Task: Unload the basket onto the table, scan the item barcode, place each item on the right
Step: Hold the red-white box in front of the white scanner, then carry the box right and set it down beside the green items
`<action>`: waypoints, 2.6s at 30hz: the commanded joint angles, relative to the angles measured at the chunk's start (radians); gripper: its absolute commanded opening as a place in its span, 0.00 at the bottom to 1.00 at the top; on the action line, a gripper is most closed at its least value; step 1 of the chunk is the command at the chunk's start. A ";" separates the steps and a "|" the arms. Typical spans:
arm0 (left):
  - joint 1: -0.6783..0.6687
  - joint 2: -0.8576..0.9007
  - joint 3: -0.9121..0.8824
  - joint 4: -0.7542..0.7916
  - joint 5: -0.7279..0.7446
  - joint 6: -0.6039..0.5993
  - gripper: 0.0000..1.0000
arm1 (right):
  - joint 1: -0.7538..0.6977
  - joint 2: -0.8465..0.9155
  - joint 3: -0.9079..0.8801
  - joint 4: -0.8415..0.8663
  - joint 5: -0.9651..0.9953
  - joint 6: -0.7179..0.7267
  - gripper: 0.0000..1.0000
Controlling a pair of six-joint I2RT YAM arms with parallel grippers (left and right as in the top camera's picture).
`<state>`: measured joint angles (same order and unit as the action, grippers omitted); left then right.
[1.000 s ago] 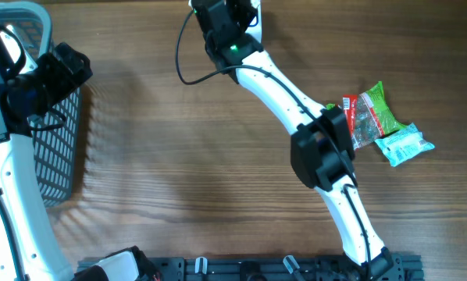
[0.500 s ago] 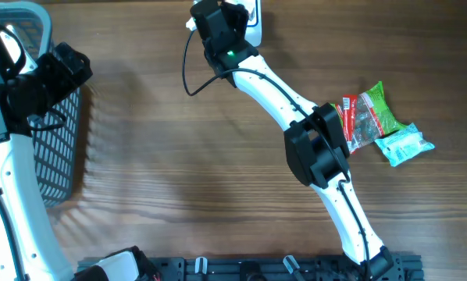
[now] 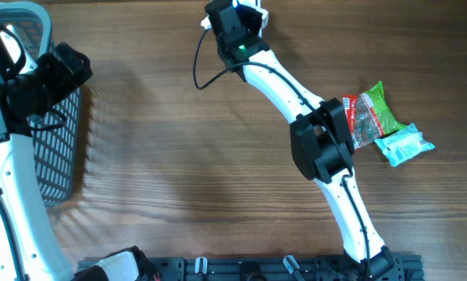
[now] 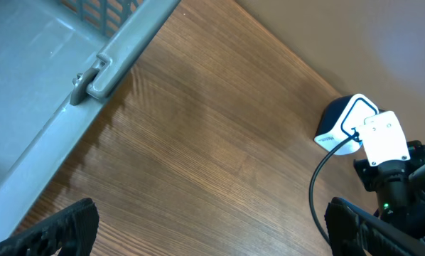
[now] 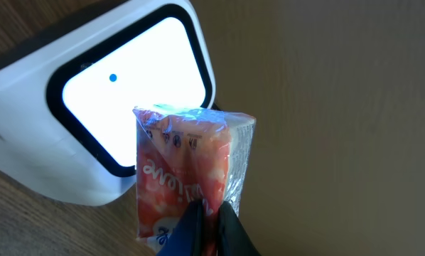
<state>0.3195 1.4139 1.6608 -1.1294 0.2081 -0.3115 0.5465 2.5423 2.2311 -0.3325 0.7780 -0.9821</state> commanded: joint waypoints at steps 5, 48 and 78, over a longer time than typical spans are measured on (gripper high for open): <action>-0.003 -0.001 0.008 0.002 0.012 0.016 1.00 | -0.001 0.022 -0.011 0.056 -0.017 0.076 0.04; -0.003 -0.001 0.008 0.002 0.012 0.016 1.00 | -0.030 -0.467 -0.011 -0.804 -0.557 0.803 0.04; -0.003 -0.001 0.008 0.002 0.012 0.016 1.00 | -0.247 -0.470 -0.674 -0.775 -0.667 1.035 0.67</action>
<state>0.3195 1.4139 1.6608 -1.1294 0.2081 -0.3115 0.2977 2.0628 1.5589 -1.1252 0.0933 0.0444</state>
